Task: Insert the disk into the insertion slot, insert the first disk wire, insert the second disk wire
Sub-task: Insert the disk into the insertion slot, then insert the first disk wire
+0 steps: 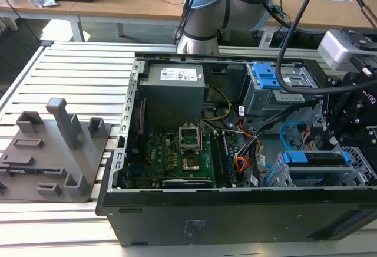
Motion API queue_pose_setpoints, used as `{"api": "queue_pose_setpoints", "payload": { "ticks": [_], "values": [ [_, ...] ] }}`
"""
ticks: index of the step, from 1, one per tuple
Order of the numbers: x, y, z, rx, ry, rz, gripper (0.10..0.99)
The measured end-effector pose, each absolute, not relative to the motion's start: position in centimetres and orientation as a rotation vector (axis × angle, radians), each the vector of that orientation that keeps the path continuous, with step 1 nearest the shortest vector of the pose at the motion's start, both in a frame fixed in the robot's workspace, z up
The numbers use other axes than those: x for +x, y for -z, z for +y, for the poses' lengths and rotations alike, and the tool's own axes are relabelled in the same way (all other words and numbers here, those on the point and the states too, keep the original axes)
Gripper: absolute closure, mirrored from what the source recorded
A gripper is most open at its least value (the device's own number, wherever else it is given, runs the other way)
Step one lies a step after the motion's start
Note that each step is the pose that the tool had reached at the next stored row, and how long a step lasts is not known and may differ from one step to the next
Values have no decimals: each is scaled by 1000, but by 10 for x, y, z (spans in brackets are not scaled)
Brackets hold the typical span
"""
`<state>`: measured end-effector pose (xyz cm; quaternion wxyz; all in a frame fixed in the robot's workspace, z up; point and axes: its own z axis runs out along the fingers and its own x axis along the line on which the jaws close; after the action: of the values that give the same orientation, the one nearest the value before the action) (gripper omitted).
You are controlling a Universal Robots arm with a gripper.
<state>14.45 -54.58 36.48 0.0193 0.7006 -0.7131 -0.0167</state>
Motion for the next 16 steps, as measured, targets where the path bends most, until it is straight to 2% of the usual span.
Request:
{"api": "queue_pose_setpoints", "payload": {
  "ticks": [8, 9, 11, 13, 16],
  "values": [
    [145, -365, -546, 2174, 52, -2213, 980],
    [145, -365, -546, 2174, 52, -2213, 851],
    [145, -365, -546, 2174, 52, -2213, 851],
    [145, -365, -546, 2174, 52, -2213, 725],
    [145, -365, -546, 2174, 52, -2213, 725]
  ]
}}
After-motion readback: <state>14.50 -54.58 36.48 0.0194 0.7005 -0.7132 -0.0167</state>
